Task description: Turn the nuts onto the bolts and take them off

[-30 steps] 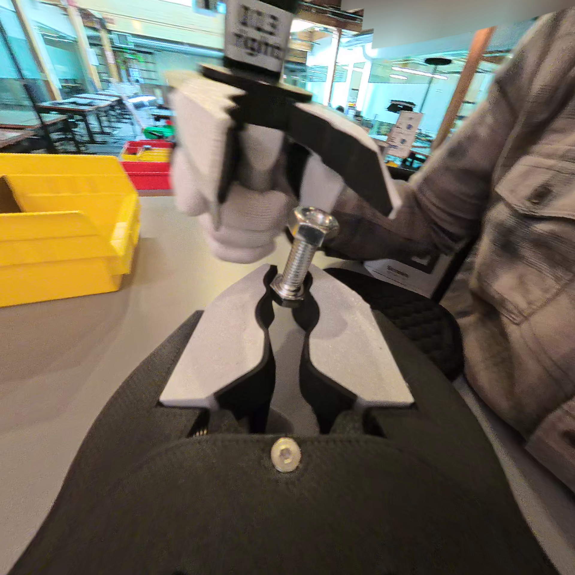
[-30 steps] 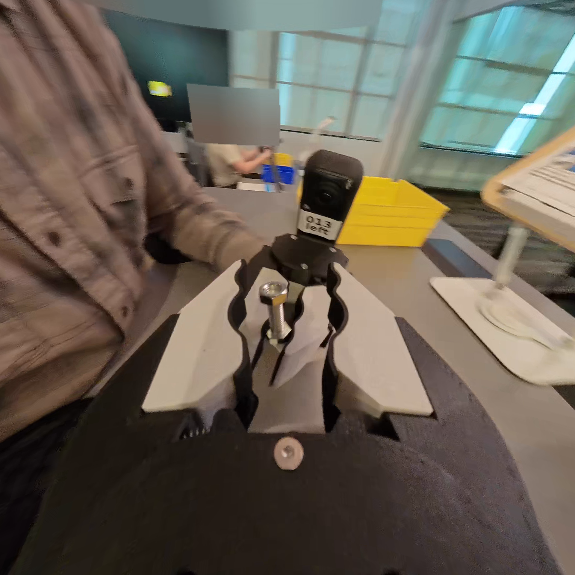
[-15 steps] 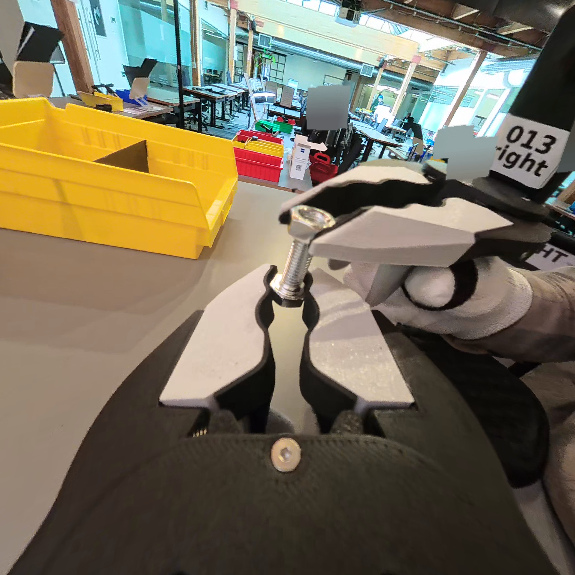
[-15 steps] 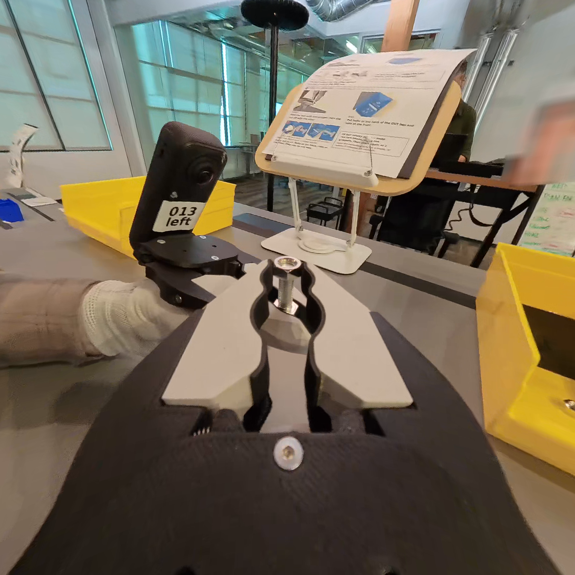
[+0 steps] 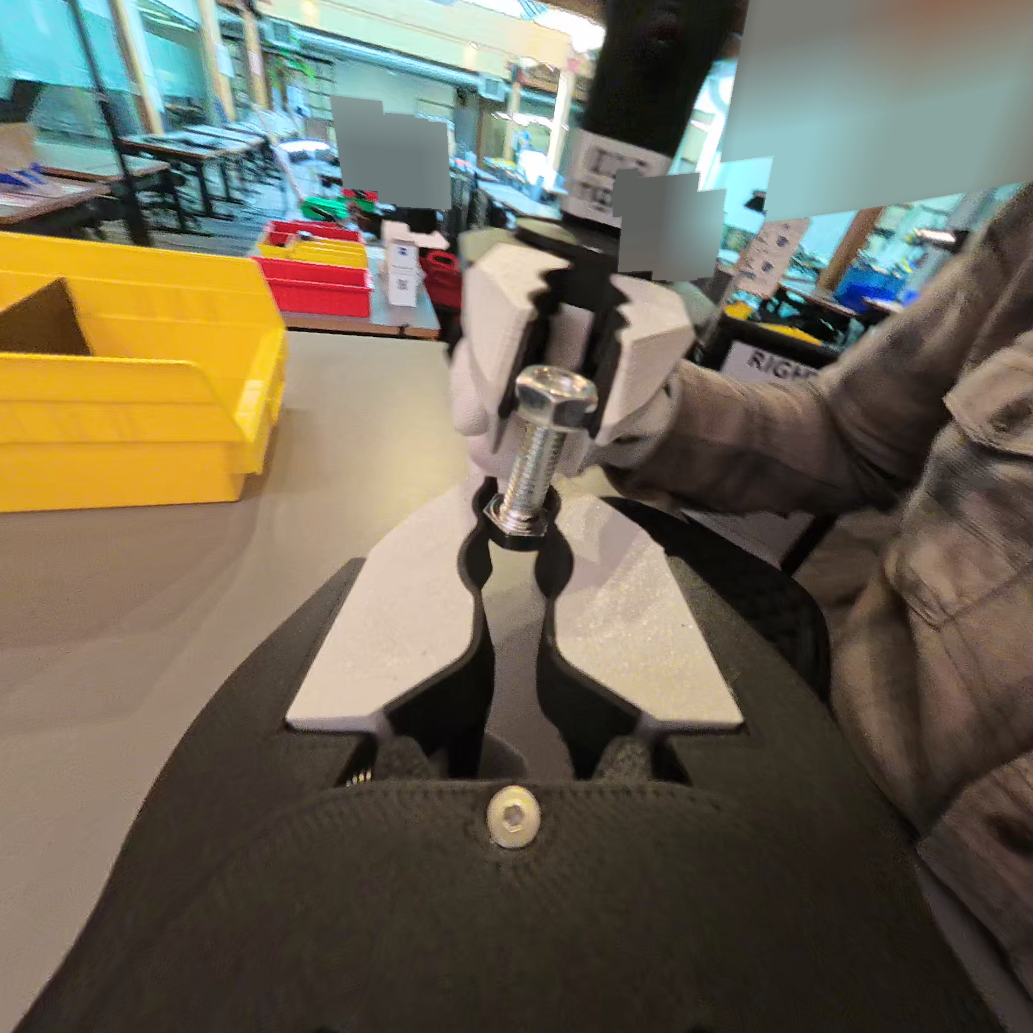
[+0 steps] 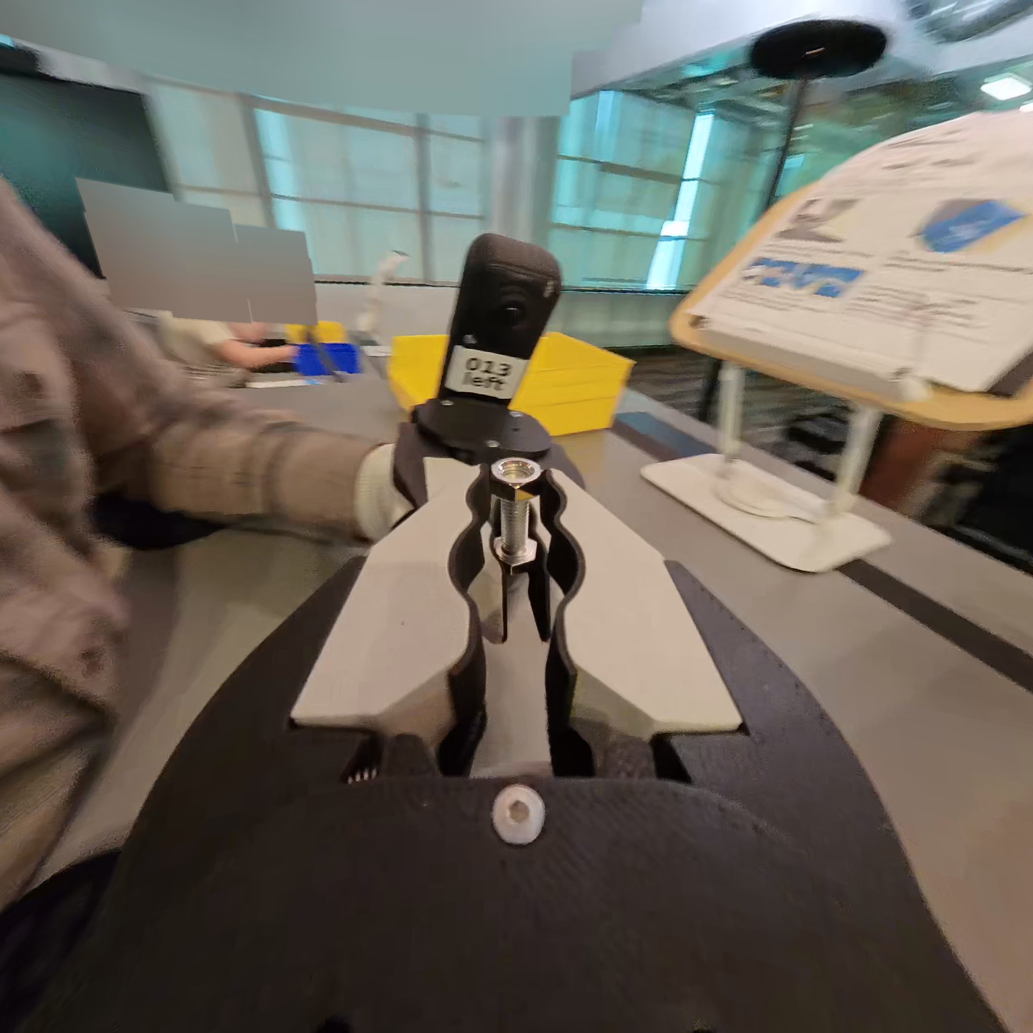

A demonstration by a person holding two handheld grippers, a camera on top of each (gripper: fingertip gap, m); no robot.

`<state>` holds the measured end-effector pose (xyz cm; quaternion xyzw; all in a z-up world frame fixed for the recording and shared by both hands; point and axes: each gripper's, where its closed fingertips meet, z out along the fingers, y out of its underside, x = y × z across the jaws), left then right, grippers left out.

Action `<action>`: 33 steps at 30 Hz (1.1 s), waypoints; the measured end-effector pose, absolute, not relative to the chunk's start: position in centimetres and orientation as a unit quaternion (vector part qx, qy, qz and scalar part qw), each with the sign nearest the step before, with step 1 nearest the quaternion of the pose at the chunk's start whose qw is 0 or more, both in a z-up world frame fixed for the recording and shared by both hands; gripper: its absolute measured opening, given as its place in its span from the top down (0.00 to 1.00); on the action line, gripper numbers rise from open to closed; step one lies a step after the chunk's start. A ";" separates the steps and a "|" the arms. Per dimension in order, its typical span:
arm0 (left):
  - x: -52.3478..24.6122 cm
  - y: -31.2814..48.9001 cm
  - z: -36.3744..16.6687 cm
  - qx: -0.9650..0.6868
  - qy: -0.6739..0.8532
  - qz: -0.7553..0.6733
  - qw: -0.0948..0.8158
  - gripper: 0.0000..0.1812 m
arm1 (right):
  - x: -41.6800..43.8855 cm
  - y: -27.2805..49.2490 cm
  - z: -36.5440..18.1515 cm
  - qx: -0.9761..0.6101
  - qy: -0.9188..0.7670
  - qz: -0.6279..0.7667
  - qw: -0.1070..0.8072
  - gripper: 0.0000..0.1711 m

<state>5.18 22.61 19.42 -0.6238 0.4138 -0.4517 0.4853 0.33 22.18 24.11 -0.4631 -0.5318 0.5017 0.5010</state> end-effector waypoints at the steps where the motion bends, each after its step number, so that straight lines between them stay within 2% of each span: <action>1: 5.5 21.6 19.4 -0.612 0.437 -0.462 0.471 0.92 | 0.6 21.4 24.1 -0.442 -0.550 0.534 0.465 0.91; 3: 6.2 19.9 19.7 -0.589 0.461 -0.491 0.447 0.92 | 1.3 19.8 24.4 -0.380 -0.588 0.571 0.430 0.91; 11: 8.2 13.0 18.6 -0.511 0.564 -0.554 0.337 0.92 | 3.8 13.9 23.5 -0.212 -0.697 0.661 0.178 0.91; 16: 8.5 10.4 18.6 -0.473 0.586 -0.589 0.293 0.92 | 4.4 11.5 23.3 -0.147 -0.728 0.663 0.097 0.91; 25: 8.3 10.7 19.2 -0.466 0.576 -0.597 0.307 0.92 | 4.0 11.6 23.9 -0.141 -0.713 0.679 0.107 0.91; 27: 8.1 11.3 19.2 -0.473 0.574 -0.589 0.316 0.92 | 3.7 12.0 24.1 -0.157 -0.705 0.680 0.125 0.79; 29: 7.9 11.9 19.4 -0.478 0.565 -0.587 0.329 0.92 | 3.5 12.6 24.4 -0.181 -0.701 0.672 0.157 0.72; 33: 7.3 13.4 19.6 -0.493 0.548 -0.575 0.354 0.92 | 2.3 14.5 24.7 -0.269 -0.670 0.634 0.277 0.69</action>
